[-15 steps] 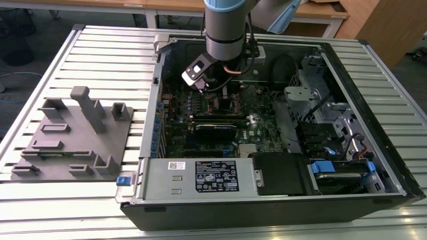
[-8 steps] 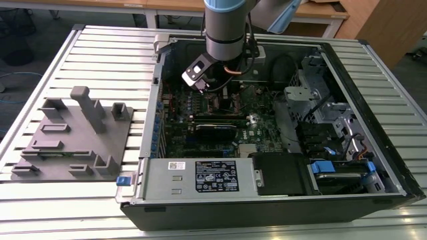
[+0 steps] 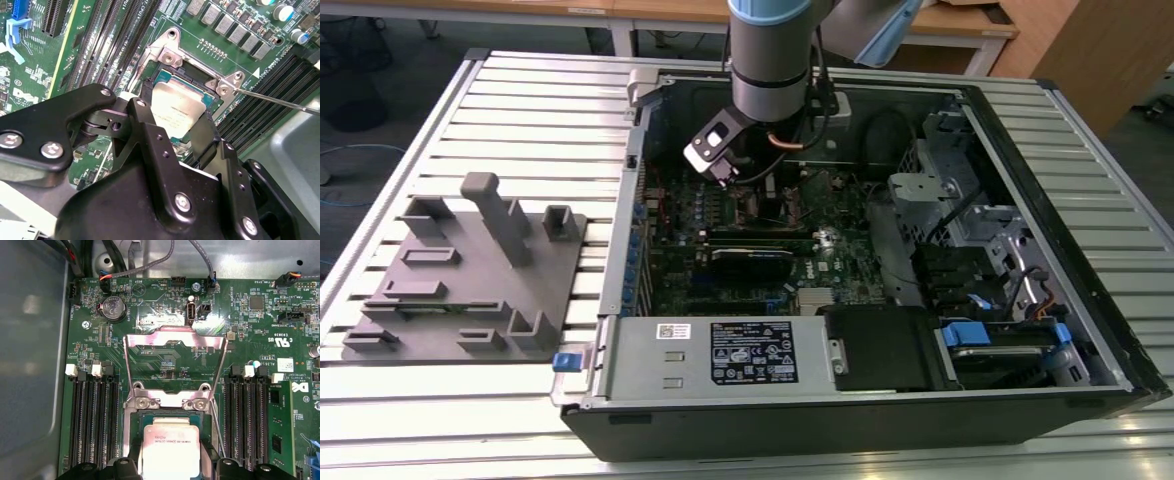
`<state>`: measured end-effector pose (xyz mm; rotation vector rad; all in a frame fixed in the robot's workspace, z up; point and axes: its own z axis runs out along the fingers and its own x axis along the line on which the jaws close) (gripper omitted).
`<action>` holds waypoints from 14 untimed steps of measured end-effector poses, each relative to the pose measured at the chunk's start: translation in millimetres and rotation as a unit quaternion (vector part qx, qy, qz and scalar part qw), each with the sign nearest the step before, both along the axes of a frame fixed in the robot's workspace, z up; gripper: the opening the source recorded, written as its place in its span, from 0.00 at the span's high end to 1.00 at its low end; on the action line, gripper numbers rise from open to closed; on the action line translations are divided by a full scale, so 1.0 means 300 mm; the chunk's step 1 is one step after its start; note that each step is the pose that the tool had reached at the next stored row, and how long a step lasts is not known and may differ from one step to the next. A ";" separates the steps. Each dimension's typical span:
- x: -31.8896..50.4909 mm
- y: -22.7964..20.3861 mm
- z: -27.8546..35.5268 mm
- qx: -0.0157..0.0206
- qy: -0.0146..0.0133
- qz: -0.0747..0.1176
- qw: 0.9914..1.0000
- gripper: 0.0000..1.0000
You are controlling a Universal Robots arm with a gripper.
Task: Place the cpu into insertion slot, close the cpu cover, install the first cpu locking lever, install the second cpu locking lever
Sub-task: 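Place the cpu into insertion slot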
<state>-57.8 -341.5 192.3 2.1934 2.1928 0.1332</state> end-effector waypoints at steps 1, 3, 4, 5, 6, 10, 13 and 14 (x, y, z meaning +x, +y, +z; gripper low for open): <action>0.000 0.000 0.000 0.000 0.000 0.000 1.000 0.46; 0.000 0.000 -0.003 0.000 0.000 0.000 1.000 0.46; 0.000 0.000 -0.005 0.000 0.000 0.000 1.000 0.46; 0.000 0.000 -0.006 0.000 0.000 0.000 1.000 0.46; 0.000 0.000 -0.006 0.000 0.000 0.000 1.000 0.46; 0.000 0.000 -0.007 0.000 0.000 0.000 1.000 0.46; 0.000 0.000 -0.007 0.000 0.000 0.000 1.000 0.46; 0.000 0.000 -0.007 0.000 0.000 0.000 1.000 0.46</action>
